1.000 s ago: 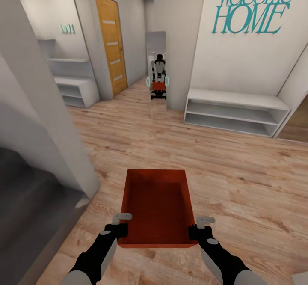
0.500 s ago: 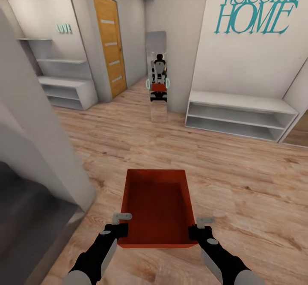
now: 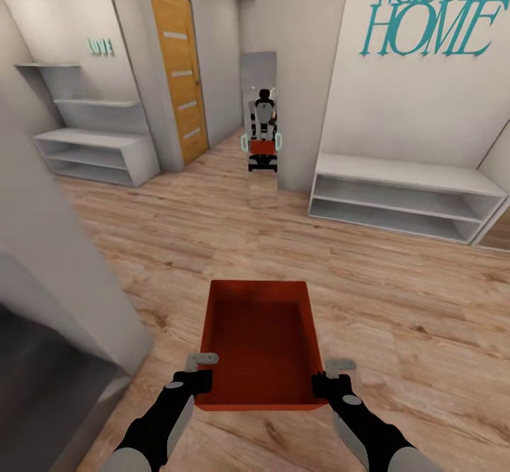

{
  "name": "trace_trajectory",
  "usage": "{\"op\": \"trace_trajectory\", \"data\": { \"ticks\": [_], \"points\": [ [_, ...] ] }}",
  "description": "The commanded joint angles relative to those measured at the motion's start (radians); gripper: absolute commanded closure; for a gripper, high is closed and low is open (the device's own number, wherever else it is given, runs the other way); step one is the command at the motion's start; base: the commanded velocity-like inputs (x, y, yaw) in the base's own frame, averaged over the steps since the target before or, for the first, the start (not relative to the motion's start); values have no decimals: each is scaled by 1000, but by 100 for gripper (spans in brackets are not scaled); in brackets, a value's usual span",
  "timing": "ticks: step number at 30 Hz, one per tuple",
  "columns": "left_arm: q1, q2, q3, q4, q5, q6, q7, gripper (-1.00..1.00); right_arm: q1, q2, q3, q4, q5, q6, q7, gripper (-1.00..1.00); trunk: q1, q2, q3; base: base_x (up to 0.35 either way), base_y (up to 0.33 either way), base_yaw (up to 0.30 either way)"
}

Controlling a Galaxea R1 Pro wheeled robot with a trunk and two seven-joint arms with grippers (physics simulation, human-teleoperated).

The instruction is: Move the two storage containers from the living room to the garage. In the garage, place one container on the floor and stack the other container on top of it (either order is fine).

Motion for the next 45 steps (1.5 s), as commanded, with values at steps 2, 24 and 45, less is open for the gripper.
{"op": "trace_trajectory", "data": {
  "ticks": [2,24,45],
  "points": [
    [-1,1,-1,-3,6,5,-28,100,-1,-44,4,-1,-15,-2,-3,100,1,-1,-1,336,0,0],
    [0,1,-1,-3,6,6,-28,100,-1,-44,4,-1,-15,-2,-3,100,1,-1,-1,337,0,0],
    [-1,1,-1,-3,6,6,-27,100,-1,-44,4,-1,-15,-2,-3,100,1,-1,-1,337,0,0]
  ]
}}
